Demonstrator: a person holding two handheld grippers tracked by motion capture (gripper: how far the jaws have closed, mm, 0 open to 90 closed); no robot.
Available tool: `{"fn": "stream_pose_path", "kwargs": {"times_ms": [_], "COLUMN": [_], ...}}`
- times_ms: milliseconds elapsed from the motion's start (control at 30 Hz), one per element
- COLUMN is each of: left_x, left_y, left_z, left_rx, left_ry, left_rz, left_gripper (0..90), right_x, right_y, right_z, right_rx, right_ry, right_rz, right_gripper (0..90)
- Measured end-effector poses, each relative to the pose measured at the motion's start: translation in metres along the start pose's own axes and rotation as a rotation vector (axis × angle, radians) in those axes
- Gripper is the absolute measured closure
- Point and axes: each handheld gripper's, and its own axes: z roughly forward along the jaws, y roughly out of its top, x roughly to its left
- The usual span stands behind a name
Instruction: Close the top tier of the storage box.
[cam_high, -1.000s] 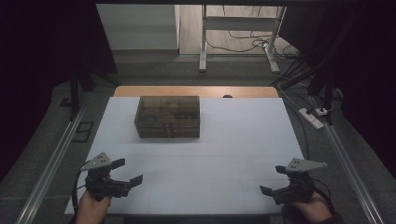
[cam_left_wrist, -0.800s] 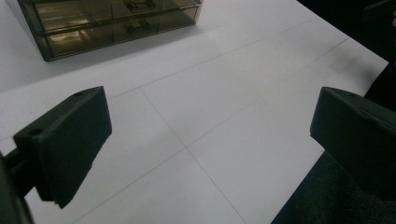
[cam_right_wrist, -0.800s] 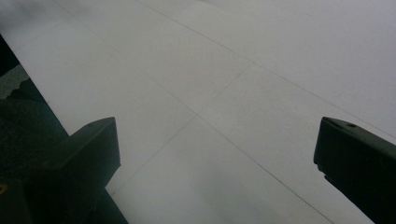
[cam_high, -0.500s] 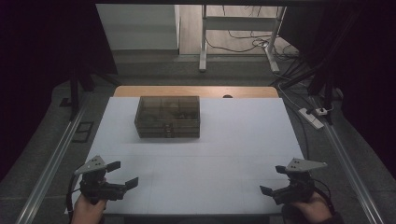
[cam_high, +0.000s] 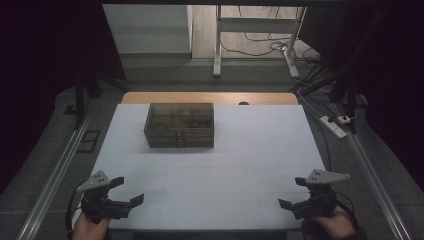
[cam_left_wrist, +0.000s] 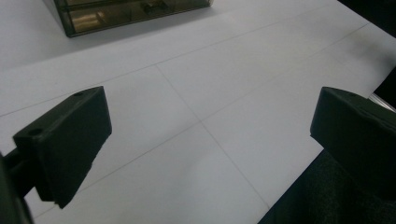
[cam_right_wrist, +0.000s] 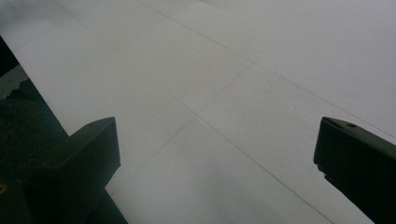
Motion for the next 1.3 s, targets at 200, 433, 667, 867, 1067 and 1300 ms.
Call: {"fn": "stream_pose_path", "kwargs": {"times_ms": [200,433,667,867,1067,1300], "left_x": [0.002,0.005,0.007,0.008,0.01,0.012], "left_y": [-0.004,-0.009,-0.012,-0.015,-0.017,-0.019], "left_z": [-0.005,-0.009,-0.014,-0.018,-0.021,-0.025], "left_rx": [0.005,0.021,0.013,0.02,0.021,0.028], "left_ry": [0.021,0.04,0.035,0.033,0.036,0.034], "left_rz": [-0.004,-0.003,0.0,0.008,0.008,0.004], "left_gripper": [0.0,0.0,0.0,0.0,0.0,0.0], "right_x": [0.0,0.0,0.0,0.0,-0.001,-0.001], "right_y": [0.0,0.0,0.0,0.0,0.001,0.0], "right_z": [0.0,0.0,0.0,0.0,0.0,0.0], "right_rx": [0.0,-0.001,-0.002,-0.001,-0.001,-0.003], "right_ry": [0.001,0.001,0.001,0.002,0.004,0.005], "right_rz": [0.001,0.002,0.005,0.003,0.005,0.005], "right_gripper": [0.2,0.2,0.3,0.2,0.3,0.3]}}
